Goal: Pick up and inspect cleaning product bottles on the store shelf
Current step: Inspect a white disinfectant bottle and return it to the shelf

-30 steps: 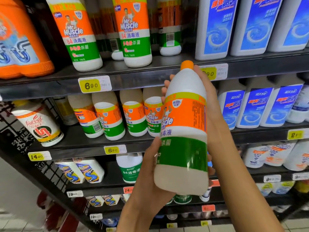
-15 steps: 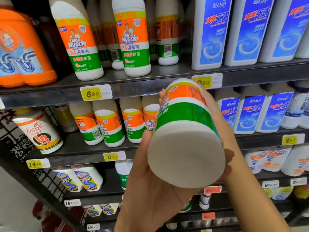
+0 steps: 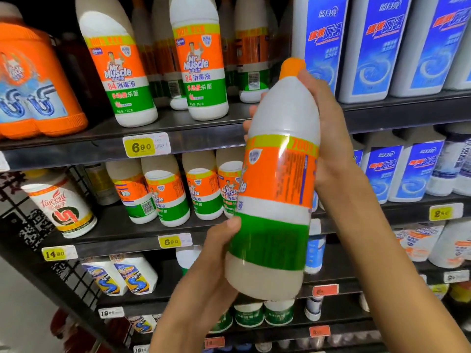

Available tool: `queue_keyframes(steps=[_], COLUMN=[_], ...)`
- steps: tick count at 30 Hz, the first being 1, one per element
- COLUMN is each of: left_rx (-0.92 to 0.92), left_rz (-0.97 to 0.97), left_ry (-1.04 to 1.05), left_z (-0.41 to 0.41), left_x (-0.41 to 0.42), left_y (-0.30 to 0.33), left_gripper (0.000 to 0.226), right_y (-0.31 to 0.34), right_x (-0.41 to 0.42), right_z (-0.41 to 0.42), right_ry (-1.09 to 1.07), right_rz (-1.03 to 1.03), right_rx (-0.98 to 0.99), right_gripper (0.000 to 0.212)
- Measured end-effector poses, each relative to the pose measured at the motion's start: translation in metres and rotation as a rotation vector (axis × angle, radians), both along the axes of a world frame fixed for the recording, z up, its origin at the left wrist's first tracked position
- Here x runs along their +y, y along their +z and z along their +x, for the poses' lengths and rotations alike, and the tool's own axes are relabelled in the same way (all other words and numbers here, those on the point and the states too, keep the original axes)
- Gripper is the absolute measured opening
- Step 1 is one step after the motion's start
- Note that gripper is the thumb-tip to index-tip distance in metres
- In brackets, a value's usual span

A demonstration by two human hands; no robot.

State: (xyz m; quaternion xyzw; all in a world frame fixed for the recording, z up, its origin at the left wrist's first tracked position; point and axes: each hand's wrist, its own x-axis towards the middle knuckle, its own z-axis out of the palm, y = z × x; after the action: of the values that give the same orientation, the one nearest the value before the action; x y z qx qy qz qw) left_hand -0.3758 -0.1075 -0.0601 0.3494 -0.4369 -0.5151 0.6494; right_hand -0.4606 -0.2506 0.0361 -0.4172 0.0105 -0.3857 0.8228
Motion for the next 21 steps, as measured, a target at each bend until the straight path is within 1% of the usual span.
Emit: queue_keyframes(steps=[1,2,4,6,8,10,11,12,14,15,17,19,21], left_rx=[-0.034,-0.123,-0.255,-0.260,-0.258,-0.293,-0.318,-0.345,-0.400,-0.425,-0.458,-0.492,-0.492], left_rz=[0.016,0.029,0.044,0.049,0.003,-0.032,-0.047,-0.065,-0.101,-0.118,-0.117,-0.102,-0.096], left_ry=[0.062,0.077,0.152,0.229,0.277,0.353,0.397,0.431,0.467,0.481,0.468,0.495,0.530], left_z=[0.003,0.005,0.002,0.000,-0.003,-0.003,-0.002,0.000,0.004,0.006,0.009,0.012,0.014], left_x=[-0.001,-0.001,-0.004,-0.009,-0.014,-0.018,-0.020,-0.022,-0.027,-0.030,-0.037,-0.044,-0.049], left_y=[-0.004,-0.006,-0.005,-0.010,-0.013,-0.018,-0.018,-0.020,-0.025,-0.026,-0.031,-0.038,-0.043], left_gripper=[0.057,0.064,0.069,0.071,0.072,0.060,0.056,0.054,0.057,0.059,0.069,0.082,0.087], right_y=[0.001,0.001,-0.001,-0.004,-0.006,-0.009,-0.010,-0.012,-0.017,-0.020,-0.025,-0.030,-0.033], right_x=[-0.003,-0.004,-0.003,-0.001,0.001,0.003,0.003,0.005,0.006,0.008,0.012,0.015,0.018], right_z=[0.002,0.003,0.006,0.009,0.009,0.006,0.004,0.002,-0.003,-0.005,-0.009,-0.014,-0.019], right_ry=[-0.006,-0.049,-0.125,-0.189,-0.330,-0.407,-0.398,-0.380,-0.379,-0.387,-0.393,-0.368,-0.349], right_rz=[-0.032,-0.072,-0.163,-0.212,-0.300,-0.435,-0.495,-0.537,-0.583,-0.605,-0.702,-0.879,-1.036], right_rx=[-0.007,0.030,0.091,0.131,0.171,0.228,0.254,0.272,0.250,0.218,0.144,0.095,0.093], right_gripper=[0.042,0.042,0.042,0.037,0.030,0.040,0.043,0.040,0.030,0.030,0.035,0.039,0.042])
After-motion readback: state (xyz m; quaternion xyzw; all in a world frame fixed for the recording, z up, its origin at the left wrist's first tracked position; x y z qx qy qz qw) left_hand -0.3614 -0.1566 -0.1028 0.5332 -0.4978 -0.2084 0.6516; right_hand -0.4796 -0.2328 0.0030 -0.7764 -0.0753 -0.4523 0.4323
